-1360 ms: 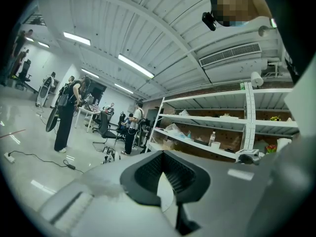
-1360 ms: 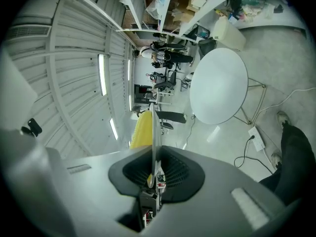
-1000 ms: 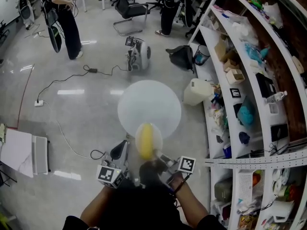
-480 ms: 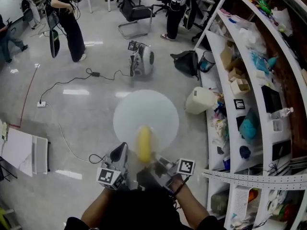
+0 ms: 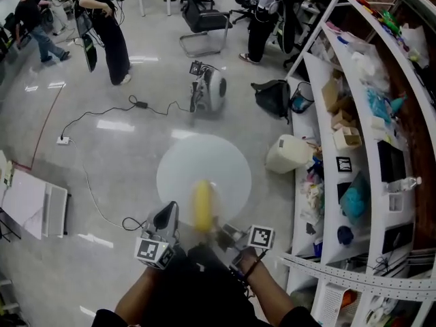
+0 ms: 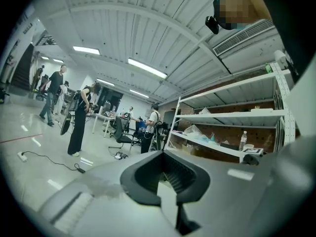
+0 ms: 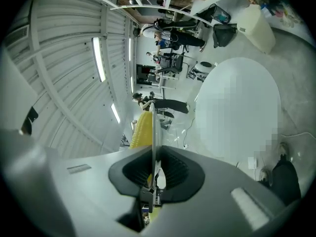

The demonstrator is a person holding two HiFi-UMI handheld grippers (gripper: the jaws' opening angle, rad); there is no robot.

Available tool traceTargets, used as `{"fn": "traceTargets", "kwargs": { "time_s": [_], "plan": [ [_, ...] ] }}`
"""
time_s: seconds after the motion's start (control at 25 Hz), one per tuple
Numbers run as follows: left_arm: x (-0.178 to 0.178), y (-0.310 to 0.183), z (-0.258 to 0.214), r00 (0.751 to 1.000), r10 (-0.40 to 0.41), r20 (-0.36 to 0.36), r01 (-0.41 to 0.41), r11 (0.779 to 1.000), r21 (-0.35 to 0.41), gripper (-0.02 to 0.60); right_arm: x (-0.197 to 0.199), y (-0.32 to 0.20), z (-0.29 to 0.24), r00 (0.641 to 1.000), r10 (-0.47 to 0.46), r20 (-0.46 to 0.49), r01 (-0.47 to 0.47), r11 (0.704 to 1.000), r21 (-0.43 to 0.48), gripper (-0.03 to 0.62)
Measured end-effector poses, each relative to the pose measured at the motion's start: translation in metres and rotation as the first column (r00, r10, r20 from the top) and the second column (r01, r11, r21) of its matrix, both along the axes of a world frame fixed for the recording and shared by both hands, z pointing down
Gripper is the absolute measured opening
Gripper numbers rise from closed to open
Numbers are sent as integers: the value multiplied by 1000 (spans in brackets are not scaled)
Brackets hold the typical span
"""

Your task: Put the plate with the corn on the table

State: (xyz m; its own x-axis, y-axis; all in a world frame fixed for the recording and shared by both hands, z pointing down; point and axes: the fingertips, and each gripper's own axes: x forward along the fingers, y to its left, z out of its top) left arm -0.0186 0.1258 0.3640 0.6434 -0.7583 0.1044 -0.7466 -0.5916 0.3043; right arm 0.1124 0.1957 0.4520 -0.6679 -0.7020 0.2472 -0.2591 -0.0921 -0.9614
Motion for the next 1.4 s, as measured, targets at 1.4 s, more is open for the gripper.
{"fn": "traceTargets", "kwargs": {
  "time_s": [1.4],
  "plan": [
    [1,-119,46,999,-43,1,43,999,-20,5,10,-127,39,992,-124,10,123,991,48,48]
  ]
}}
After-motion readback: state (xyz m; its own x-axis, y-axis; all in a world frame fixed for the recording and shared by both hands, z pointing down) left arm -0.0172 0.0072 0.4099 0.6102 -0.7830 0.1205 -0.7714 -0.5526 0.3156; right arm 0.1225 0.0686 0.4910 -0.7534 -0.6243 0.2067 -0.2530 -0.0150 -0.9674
